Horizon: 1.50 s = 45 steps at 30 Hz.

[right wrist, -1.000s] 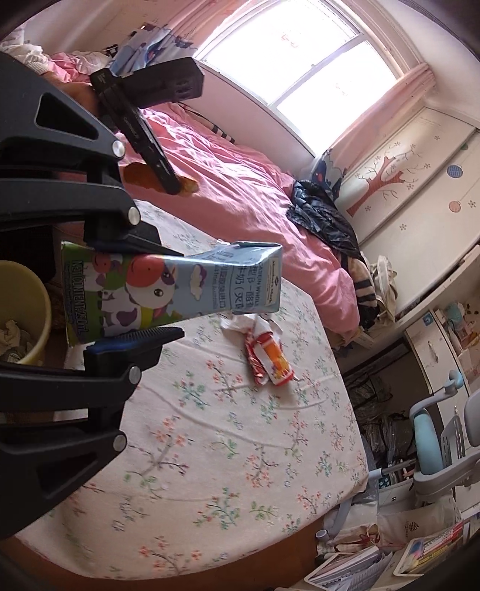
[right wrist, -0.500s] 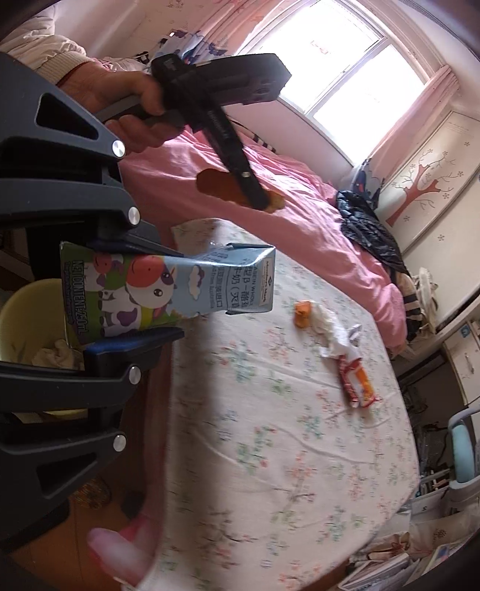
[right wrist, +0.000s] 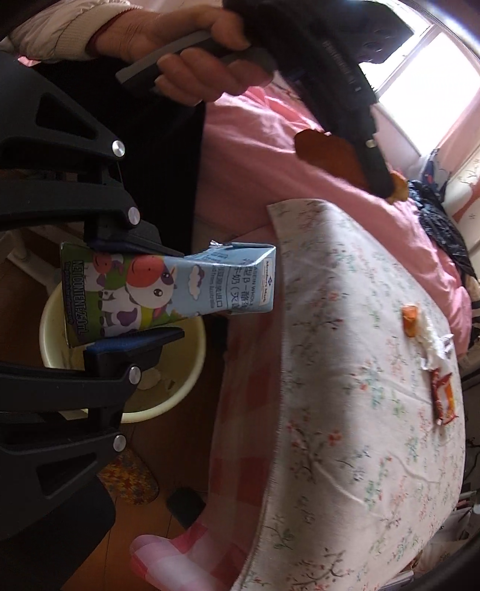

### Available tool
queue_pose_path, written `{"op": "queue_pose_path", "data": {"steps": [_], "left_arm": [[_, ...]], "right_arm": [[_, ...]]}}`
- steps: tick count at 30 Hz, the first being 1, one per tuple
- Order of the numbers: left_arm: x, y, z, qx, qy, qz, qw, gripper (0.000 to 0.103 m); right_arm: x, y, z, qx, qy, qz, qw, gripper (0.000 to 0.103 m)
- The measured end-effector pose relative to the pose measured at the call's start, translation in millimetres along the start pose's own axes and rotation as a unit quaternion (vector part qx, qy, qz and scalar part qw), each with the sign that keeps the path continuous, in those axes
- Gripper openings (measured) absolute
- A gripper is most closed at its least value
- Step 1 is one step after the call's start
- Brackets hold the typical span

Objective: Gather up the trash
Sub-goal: 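Open the right gripper to drop the carton while the left drops the snack stick into the bin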

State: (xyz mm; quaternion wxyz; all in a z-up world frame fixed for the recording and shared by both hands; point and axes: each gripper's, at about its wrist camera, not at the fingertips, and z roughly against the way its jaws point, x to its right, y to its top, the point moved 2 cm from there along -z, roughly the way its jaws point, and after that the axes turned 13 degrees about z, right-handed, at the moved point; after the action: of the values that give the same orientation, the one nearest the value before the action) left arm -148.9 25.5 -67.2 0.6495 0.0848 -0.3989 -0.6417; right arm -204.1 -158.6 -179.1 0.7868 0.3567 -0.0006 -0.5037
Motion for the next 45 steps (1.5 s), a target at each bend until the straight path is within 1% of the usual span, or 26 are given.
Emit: {"op": "queue_pose_path", "data": {"steps": [4, 5, 6, 8, 10, 13, 14, 17, 21, 24, 26, 30, 32, 34, 35, 36, 37, 38, 40, 42, 44, 45], "left_arm": [[1, -6, 0, -0.005, 0.001, -0.002, 1.0000, 0.015], [1, -8, 0, -0.007, 0.002, -0.003, 1.0000, 0.015], [2, -10, 0, -0.008, 0.003, -0.004, 1.0000, 0.015], [3, -14, -1, -0.012, 0.005, -0.008, 0.9999, 0.015], [6, -20, -1, -0.016, 0.006, -0.014, 0.9998, 0.015], [11, -27, -2, -0.021, 0.007, -0.025, 0.9994, 0.015], [12, -29, -3, -0.023, 0.007, -0.028, 0.9993, 0.015], [16, -36, -5, -0.033, 0.009, -0.038, 0.9987, 0.015], [19, -46, -6, -0.044, 0.010, -0.045, 0.9980, 0.015], [21, -55, -9, -0.059, 0.013, -0.053, 0.9968, 0.015], [23, -62, -11, -0.070, 0.016, -0.060, 0.9956, 0.015], [26, -78, -19, -0.107, 0.024, -0.074, 0.9913, 0.015], [27, -86, -25, -0.137, 0.026, -0.075, 0.9874, 0.016], [27, -95, -32, -0.165, 0.035, -0.083, 0.9822, 0.022], [28, -98, -35, -0.174, 0.038, -0.088, 0.9802, 0.024], [29, -101, -36, -0.178, 0.042, -0.094, 0.9787, 0.028], [30, -104, -36, -0.176, 0.045, -0.099, 0.9783, 0.034], [31, -104, -35, -0.172, 0.045, -0.101, 0.9789, 0.037], [30, -101, -32, -0.158, 0.046, -0.095, 0.9818, 0.048], [26, -93, -25, -0.135, 0.044, -0.079, 0.9867, 0.050], [21, -80, -15, -0.096, 0.041, -0.056, 0.9929, 0.053], [17, -72, -8, -0.069, 0.041, -0.039, 0.9960, 0.056]], "right_arm": [[-4, -5, -16, -0.035, -0.012, 0.020, 0.999, 0.036], [-4, -7, -20, -0.046, -0.012, 0.023, 0.999, 0.037], [-4, -9, -24, -0.055, -0.013, 0.024, 0.998, 0.042], [-2, -9, -26, -0.057, -0.023, 0.024, 0.998, 0.045], [2, -12, -19, -0.047, -0.026, 0.018, 0.998, 0.045], [10, -9, -8, -0.017, -0.037, 0.004, 0.999, 0.050], [12, -7, -5, -0.007, -0.041, 0.000, 0.999, 0.054], [16, -2, 8, 0.025, -0.062, -0.008, 0.998, 0.058], [21, 3, 27, 0.071, -0.092, -0.014, 0.993, 0.062], [24, 4, 37, 0.094, -0.106, -0.019, 0.990, 0.063], [25, 4, 42, 0.107, -0.114, -0.022, 0.987, 0.065], [27, 7, 47, 0.124, -0.122, -0.028, 0.984, 0.066], [28, 6, 47, 0.126, -0.123, -0.029, 0.984, 0.067], [28, 6, 48, 0.127, -0.123, -0.030, 0.984, 0.067], [29, 5, 50, 0.128, -0.123, -0.032, 0.984, 0.067], [30, 5, 50, 0.129, -0.123, -0.034, 0.983, 0.067], [31, 4, 50, 0.130, -0.122, -0.036, 0.983, 0.067], [31, 4, 51, 0.131, -0.122, -0.038, 0.983, 0.067], [33, 2, 53, 0.134, -0.122, -0.043, 0.983, 0.067], [34, 3, 54, 0.138, -0.123, -0.047, 0.982, 0.067], [35, 4, 56, 0.144, -0.120, -0.052, 0.981, 0.067], [35, 6, 58, 0.147, -0.120, -0.053, 0.980, 0.067]]}}
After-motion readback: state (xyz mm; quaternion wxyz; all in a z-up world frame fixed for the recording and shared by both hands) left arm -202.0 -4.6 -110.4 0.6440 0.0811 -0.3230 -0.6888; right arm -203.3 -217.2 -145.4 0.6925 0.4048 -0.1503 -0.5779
